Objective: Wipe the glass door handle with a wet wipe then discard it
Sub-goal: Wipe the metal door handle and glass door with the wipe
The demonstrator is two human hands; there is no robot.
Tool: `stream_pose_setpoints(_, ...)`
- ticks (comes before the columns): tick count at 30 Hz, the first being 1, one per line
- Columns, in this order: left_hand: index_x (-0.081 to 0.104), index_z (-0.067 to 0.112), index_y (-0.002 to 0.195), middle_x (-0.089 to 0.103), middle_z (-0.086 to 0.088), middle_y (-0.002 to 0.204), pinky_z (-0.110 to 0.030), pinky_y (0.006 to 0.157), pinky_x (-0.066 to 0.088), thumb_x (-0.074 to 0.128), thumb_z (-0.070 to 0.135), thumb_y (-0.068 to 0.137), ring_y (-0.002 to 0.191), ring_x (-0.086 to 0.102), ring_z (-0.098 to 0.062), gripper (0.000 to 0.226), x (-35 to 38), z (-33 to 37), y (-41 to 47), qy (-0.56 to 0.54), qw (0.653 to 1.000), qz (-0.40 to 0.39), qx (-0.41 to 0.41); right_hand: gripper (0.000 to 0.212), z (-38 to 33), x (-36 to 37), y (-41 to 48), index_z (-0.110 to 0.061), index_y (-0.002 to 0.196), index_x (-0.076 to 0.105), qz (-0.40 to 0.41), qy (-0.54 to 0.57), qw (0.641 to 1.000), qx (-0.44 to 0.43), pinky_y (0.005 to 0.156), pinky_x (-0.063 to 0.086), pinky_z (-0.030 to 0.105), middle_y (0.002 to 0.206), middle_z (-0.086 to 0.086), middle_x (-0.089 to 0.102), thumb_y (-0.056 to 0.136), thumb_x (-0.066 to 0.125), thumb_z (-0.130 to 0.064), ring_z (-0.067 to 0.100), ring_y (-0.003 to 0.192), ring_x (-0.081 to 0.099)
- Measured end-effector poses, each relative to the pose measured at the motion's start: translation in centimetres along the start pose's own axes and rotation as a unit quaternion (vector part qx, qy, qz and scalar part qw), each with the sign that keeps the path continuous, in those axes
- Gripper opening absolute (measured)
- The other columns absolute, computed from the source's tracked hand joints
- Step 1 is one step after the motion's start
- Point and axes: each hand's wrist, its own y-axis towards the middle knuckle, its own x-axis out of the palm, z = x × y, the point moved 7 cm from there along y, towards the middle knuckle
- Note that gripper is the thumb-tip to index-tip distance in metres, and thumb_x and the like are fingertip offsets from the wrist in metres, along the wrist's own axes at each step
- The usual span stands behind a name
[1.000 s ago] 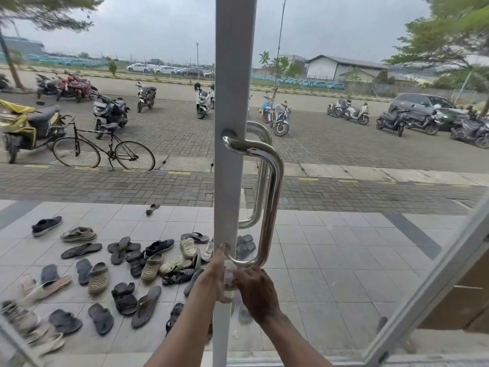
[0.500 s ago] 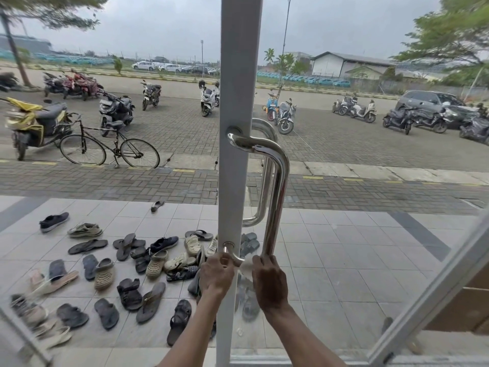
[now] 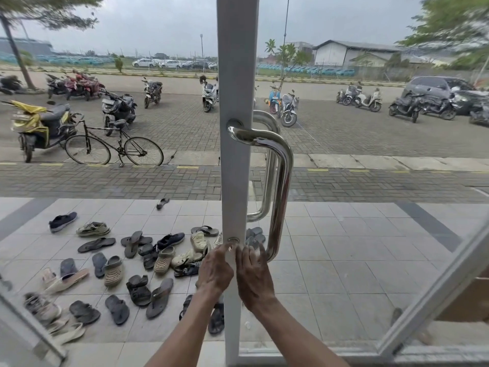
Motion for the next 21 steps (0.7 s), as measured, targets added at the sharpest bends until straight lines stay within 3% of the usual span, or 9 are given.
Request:
stream_pose_setpoints(2,0.065,0.022,0.127,0.072,-0.008,0.124,-0.038,0.073,0.058,0.04,-0.016,0.083,0.09,0.07,-0.031,0.063,0.2,0.5,0.1,-0.005,1.0,-0.004,0.023,0.064,0.9,0.2,-1.6,0.006,0.149,0.029,0.032,-0.11,0.993,-0.009,0.12,0.003,0.059,0.146,0.027,0.042,0.095,0.05,-0.022,0.041,0.139,0.036)
stream_pose_setpoints(6,0.071,0.023,0.112,0.065,0.009,0.138,-0.036,0.097,0.053,0.045,-0.015,0.078,0.115,0.067,-0.022,0.058,1.0,1.2,0.2,0.036,0.997,-0.008,0.07,0.063,1.2,1.9,-2.8,0.01,0.151,0.015,-0.042,-0.229,0.972,-0.031,0.117,0.005,0.055,0.155,0.033,0.02,0.104,0.032,-0.029,0.047,0.144,0.017)
stream_pose_setpoints(11,0.058,0.027,0.133,0.052,0.015,0.149,-0.037,0.107,0.044,0.048,-0.005,0.08,0.139,0.049,-0.012,0.062,1.6,1.0,0.9,0.079,0.993,-0.037,0.084,0.081,0.4,1.5,0.8,0.008,0.151,-0.005,-0.092,-0.089,0.992,-0.014,0.121,0.006,0.052,0.152,0.035,0.024,0.099,0.048,-0.024,0.048,0.143,0.021)
stream_pose_setpoints(14,0.054,0.031,0.139,0.043,0.019,0.155,-0.042,0.113,0.036,0.051,-0.007,0.079,0.147,0.037,-0.008,0.071,1.8,0.5,1.2,0.097,0.99,-0.056,0.084,0.083,0.5,1.0,0.9,0.007,0.149,0.006,-0.077,-0.118,0.989,-0.032,0.12,0.002,0.057,0.135,0.026,0.043,0.093,0.056,-0.026,0.042,0.132,0.039)
stream_pose_setpoints(16,0.057,0.031,0.137,0.042,0.018,0.157,-0.043,0.117,0.033,0.053,-0.008,0.079,0.148,0.034,-0.007,0.07,1.7,0.5,1.3,0.104,0.99,-0.054,0.081,0.074,1.4,0.6,-0.1,0.006,0.145,0.019,-0.077,-0.185,0.979,-0.037,0.119,0.008,0.058,0.122,0.02,0.051,0.093,0.055,-0.032,0.038,0.122,0.048)
stream_pose_setpoints(19,0.059,0.03,0.136,0.046,0.017,0.154,-0.045,0.119,0.031,0.055,-0.008,0.082,0.145,0.04,-0.011,0.067,1.6,0.6,1.8,0.125,0.988,-0.057,0.068,0.067,3.6,0.6,-1.5,0.009,0.144,0.033,-0.055,-0.326,0.94,-0.085,0.12,0.009,0.055,0.142,0.03,0.039,0.098,0.048,-0.038,0.044,0.139,0.03)
stream_pose_setpoints(21,0.059,0.031,0.138,0.048,0.016,0.153,-0.047,0.12,0.029,0.056,-0.006,0.084,0.143,0.042,-0.013,0.066,1.5,0.6,2.1,0.143,0.986,-0.071,0.057,0.089,4.7,0.6,-1.0,0.021,0.144,0.012,-0.041,-0.423,0.898,-0.111,0.117,-0.002,0.061,0.15,0.045,0.011,0.099,0.04,-0.049,0.051,0.145,0.008)
